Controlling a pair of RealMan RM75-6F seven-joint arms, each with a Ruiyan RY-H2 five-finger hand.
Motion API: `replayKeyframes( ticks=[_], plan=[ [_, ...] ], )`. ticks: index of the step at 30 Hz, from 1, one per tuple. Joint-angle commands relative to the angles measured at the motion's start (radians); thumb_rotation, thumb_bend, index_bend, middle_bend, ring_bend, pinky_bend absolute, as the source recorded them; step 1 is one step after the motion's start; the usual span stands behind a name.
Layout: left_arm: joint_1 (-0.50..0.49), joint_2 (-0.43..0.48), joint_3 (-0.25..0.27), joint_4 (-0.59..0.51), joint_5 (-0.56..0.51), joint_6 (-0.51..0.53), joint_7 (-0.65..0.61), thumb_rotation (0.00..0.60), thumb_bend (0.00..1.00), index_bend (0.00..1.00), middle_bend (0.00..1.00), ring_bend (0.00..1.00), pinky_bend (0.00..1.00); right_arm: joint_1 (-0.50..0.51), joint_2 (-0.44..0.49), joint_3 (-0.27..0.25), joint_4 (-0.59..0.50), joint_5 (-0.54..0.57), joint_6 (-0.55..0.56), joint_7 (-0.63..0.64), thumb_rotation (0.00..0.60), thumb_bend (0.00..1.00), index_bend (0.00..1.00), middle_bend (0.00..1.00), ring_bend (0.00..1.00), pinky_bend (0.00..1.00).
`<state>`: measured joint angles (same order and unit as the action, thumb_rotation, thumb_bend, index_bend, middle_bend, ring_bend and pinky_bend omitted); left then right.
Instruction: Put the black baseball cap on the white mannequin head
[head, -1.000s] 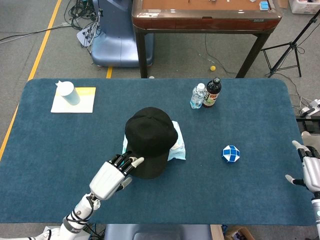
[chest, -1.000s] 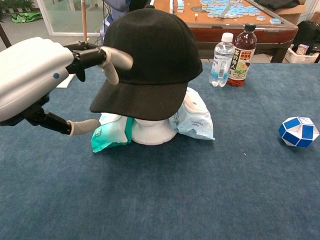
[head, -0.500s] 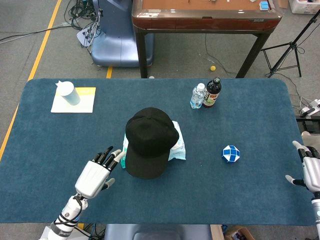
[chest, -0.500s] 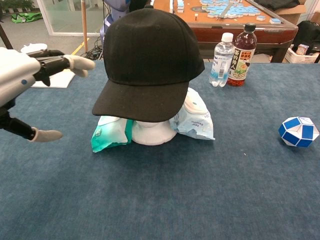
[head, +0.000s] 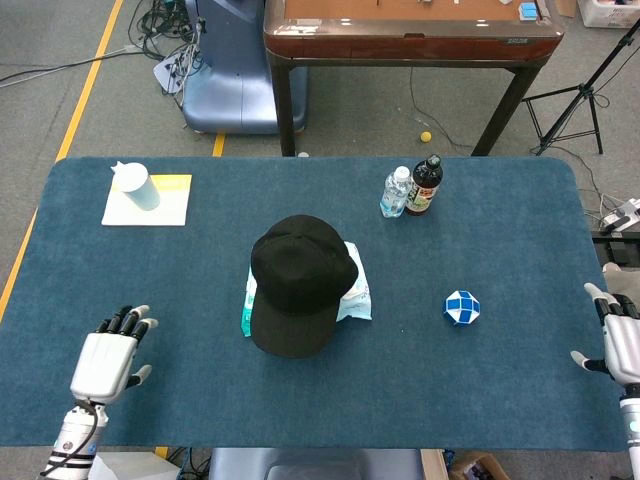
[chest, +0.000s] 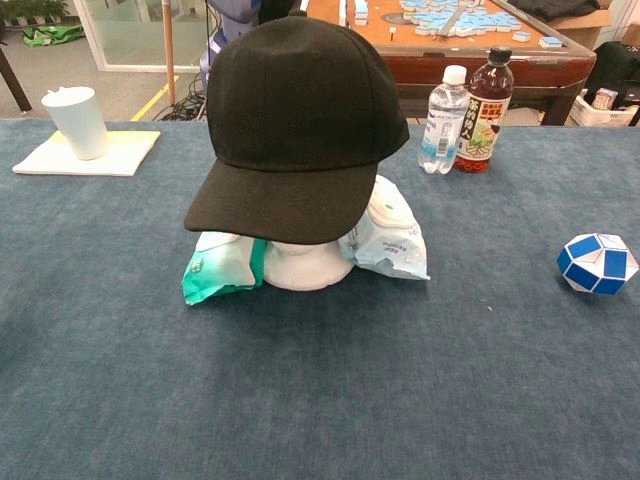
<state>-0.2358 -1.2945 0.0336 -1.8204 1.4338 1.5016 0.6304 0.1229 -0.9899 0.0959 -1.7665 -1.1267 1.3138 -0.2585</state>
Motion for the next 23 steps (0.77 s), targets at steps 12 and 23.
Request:
replayKeyframes(
  ticks=[12,23],
  plan=[
    [0.091,0.122,-0.030,0.070,-0.069,0.028,-0.223,0.600,0.07,0.43,0.39,0.30,0.42,0.012,-0.019,0.009,0.006,0.044,-0.003,-0.046,0.600,0.00,0.07,0.21,0.13,0.31],
    [0.094,0.143,-0.071,0.081,-0.162,-0.020,-0.229,0.600,0.07,0.45,0.42,0.32,0.44,0.030,-0.024,0.016,0.021,0.087,-0.035,-0.058,0.600,0.00,0.07,0.21,0.13,0.31]
  ],
)
